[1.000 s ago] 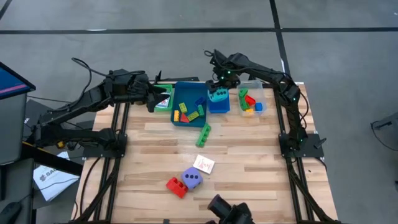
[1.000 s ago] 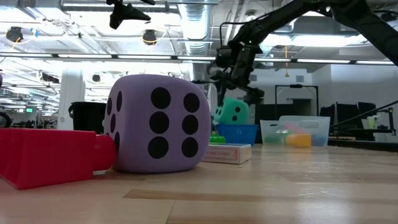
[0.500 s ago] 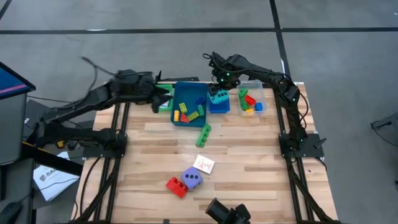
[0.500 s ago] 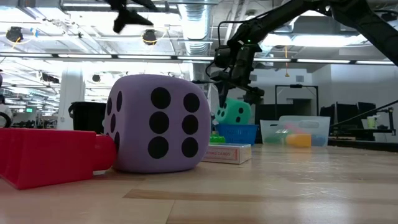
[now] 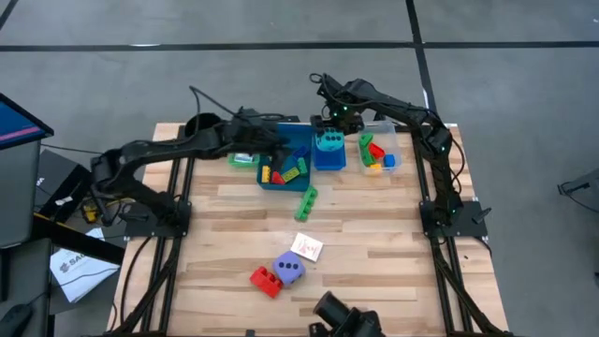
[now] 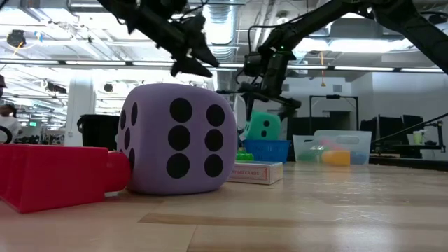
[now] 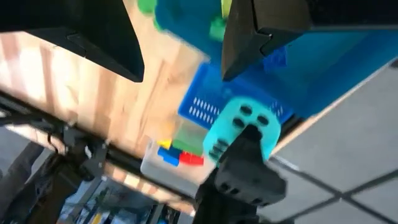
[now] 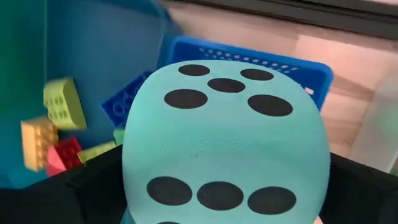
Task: Pick & Place Toys
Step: Put the blue dice into the blue bin
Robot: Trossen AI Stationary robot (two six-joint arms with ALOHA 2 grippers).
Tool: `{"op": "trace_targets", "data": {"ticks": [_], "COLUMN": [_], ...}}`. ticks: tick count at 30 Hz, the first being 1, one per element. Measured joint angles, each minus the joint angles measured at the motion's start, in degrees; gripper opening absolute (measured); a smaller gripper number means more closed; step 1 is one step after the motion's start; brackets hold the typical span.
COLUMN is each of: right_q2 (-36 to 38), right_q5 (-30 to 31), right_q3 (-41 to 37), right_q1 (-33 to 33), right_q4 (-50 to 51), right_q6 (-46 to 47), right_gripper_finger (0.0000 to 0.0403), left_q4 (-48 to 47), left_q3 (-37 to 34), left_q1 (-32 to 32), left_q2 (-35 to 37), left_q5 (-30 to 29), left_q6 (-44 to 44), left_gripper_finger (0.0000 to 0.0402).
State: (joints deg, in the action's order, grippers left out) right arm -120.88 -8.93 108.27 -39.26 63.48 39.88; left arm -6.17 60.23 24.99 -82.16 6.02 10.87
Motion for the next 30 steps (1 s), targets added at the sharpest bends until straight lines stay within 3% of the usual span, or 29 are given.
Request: {"op": "trace_targets", "data": {"ticks": [6,12,21,30], "right_q2": [0.00,0.00,0.00,0.00], "right_q5": [-0.02,-0.02,0.00,-0.01], "right_q3": [0.00,0.00,0.00,0.00], "right_q1": [-0.25,0.67,0.69,1.68], "right_q4": [0.03,-1.33,-3.07,-3.12], "right_q6": [7.54,8.33,9.66,9.25], "right_gripper_finger": [0.0400,0.0400,0.0400,0.0400], "left_q4": [12.12,21.99,27.77,32.02], "left_q3": [0.00,0.00,0.00,1.87], "left_q1": [-0.47,-3.07,-5.09,-4.39], "left_q2": [-5.66,-11.30,-18.46,-21.94], "left_q5": [-0.02,0.00,-4.24,-6.38], "left_q6": [-0.10,-0.15,-0.61,-0.61], "left_gripper_finger": [0.0208,0.0208,0.0206,0.0171]}}
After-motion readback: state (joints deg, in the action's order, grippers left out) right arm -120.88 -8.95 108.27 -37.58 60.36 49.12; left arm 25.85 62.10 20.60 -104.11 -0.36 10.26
